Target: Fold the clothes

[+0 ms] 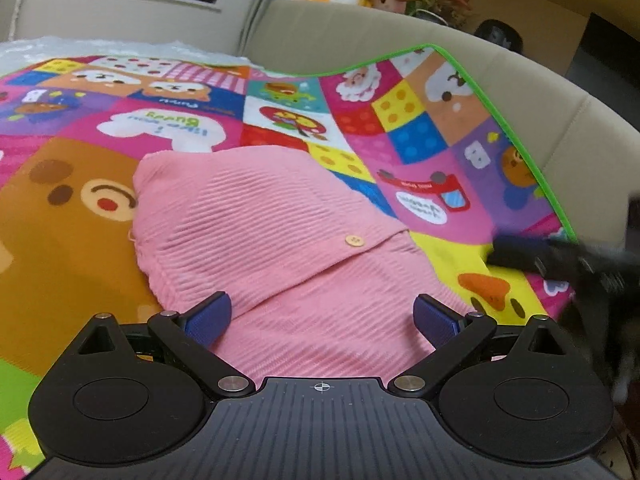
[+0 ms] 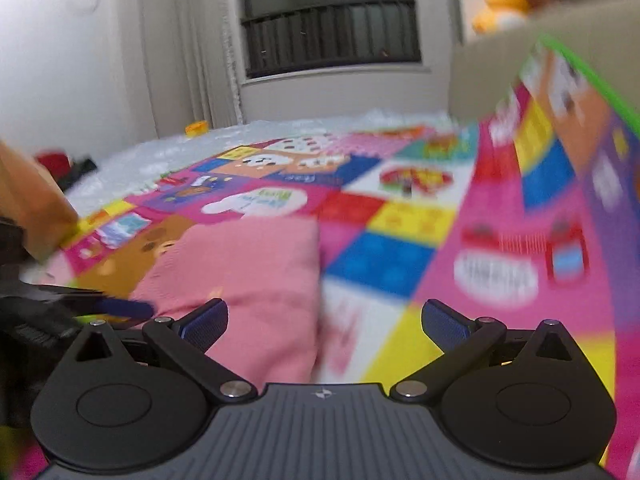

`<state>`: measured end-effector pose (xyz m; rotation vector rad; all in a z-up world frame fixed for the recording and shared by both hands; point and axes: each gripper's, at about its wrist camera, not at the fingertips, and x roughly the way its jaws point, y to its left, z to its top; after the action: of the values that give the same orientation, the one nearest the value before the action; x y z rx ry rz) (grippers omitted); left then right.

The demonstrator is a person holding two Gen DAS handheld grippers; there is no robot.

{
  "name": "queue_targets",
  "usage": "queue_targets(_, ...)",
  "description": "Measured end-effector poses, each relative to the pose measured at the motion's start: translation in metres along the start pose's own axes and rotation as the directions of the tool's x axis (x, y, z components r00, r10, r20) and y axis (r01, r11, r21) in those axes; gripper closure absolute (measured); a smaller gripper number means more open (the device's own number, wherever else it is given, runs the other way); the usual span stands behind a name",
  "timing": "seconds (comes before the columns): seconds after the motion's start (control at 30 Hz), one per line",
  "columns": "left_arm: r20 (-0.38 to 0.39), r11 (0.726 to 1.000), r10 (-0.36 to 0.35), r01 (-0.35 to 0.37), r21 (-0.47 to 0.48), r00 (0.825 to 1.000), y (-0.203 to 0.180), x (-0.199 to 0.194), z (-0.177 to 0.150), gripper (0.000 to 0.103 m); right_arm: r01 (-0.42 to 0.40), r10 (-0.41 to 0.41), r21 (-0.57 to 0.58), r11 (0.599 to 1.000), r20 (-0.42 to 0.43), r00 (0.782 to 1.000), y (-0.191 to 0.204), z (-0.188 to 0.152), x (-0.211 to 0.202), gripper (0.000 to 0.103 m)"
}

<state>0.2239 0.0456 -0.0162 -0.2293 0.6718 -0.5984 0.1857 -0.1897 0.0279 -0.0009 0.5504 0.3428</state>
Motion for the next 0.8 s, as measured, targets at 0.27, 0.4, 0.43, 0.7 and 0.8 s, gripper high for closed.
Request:
queue_targets(0.27,-0.010,0.998,-0.003,0.004,0.060,1.000,0.002,-0.006,0.002,0.003,0.122,-0.150,-0.228,0.966,-0.106,0.983,0.010,-0.002,0.095,0.000)
queue_targets(0.4,0.021,0.994,0.033,-0.035,0.101,0.999,-0.010,-0.028,-0.001,0.003,0.110,-0.121,-0.120,0.987,-0.086,0.989,-0.002,-0.004,0.068,0.000)
queue_targets(0.43,0.032,0.996,0.013,-0.016,0.091,0.999,-0.012,-0.035,-0.001,0.003,0.104,-0.114,-0.115,0.988,-0.077,0.991,-0.002,-0.005,0.059,0.000)
queue_targets(0.7,-0.045,0.999,-0.014,0.016,0.050,0.999,-0.011,-0.028,-0.011,0.001,0.054,-0.072,-0.171,0.984,-0.101,0.992,0.003,-0.040,0.016,0.000)
queue_targets(0.8,-0.060,1.000,-0.014,0.014,0.003,0.998,-0.002,-0.021,-0.013,0.001,0.088,-0.106,-0.167,0.982,-0.105,0.989,0.003,-0.052,0.016,0.000)
